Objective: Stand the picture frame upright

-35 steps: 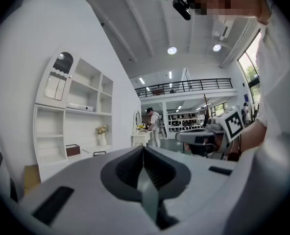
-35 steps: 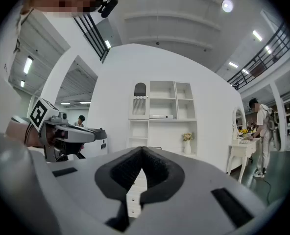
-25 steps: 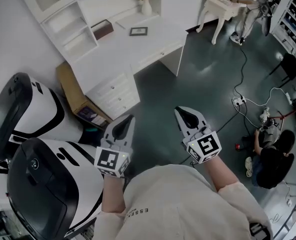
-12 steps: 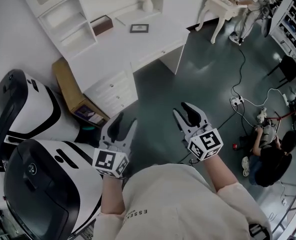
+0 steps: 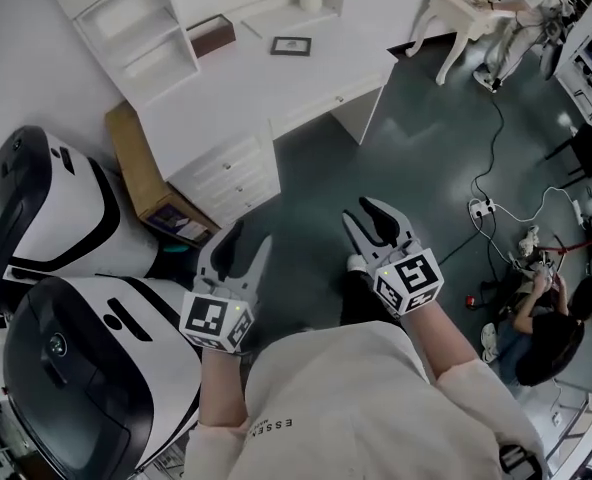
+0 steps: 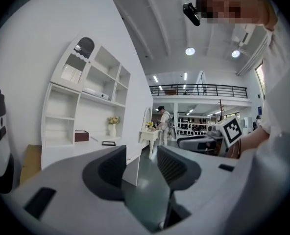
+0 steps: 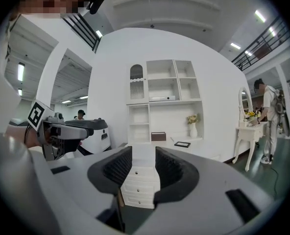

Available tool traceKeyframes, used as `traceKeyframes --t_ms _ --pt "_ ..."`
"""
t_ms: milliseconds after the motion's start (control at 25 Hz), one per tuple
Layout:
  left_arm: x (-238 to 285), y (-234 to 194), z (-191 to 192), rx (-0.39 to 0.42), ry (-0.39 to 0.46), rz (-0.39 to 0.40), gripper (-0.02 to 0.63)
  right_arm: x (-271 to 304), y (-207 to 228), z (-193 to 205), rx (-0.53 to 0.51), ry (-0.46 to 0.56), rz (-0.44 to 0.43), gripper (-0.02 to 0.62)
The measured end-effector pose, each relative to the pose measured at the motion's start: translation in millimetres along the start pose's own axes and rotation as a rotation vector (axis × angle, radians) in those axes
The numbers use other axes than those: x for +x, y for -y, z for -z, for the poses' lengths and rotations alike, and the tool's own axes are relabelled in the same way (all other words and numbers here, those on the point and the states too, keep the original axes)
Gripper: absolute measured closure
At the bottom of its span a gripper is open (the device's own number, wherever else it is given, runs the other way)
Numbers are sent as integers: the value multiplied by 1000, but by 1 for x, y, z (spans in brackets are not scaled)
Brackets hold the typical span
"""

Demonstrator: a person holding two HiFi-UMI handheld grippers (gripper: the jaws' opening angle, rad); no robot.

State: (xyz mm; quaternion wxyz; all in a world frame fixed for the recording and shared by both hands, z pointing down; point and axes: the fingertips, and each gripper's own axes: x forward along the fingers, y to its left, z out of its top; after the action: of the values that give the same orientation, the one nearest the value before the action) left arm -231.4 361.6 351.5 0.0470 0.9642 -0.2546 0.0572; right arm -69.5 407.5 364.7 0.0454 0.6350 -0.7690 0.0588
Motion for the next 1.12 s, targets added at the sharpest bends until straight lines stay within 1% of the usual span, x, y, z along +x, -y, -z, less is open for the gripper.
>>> traceKeyframes --t_ms 120,240,360,480,600,720,840,960,1120 --pt "29 -3 -3 14 -8 -39 425 19 29 2 7 1 -47 454" --pt "65 -6 -9 21 -18 -92 425 40 68 2 24 -4 -89 454" --pt "107 -7 -20 9 -28 -143 425 59 113 -7 15 -7 -127 454" --pt "154 -7 -30 17 -35 -185 425 80 160 -13 2 -21 -163 454" --pt "201 -10 -34 4 -30 -227 425 100 209 -15 16 -33 -176 454" --pt "241 -10 -33 -16 -36 -244 425 117 250 -18 30 -48 -184 454" --pt "272 -8 -33 -18 -61 -245 425 131 280 -18 22 -71 -193 455" --pt "296 -14 -34 -21 -77 -249 425 148 302 -13 30 -98 -197 454" --pt "322 -42 -34 -29 -89 -268 425 180 319 -5 41 -131 -204 454"
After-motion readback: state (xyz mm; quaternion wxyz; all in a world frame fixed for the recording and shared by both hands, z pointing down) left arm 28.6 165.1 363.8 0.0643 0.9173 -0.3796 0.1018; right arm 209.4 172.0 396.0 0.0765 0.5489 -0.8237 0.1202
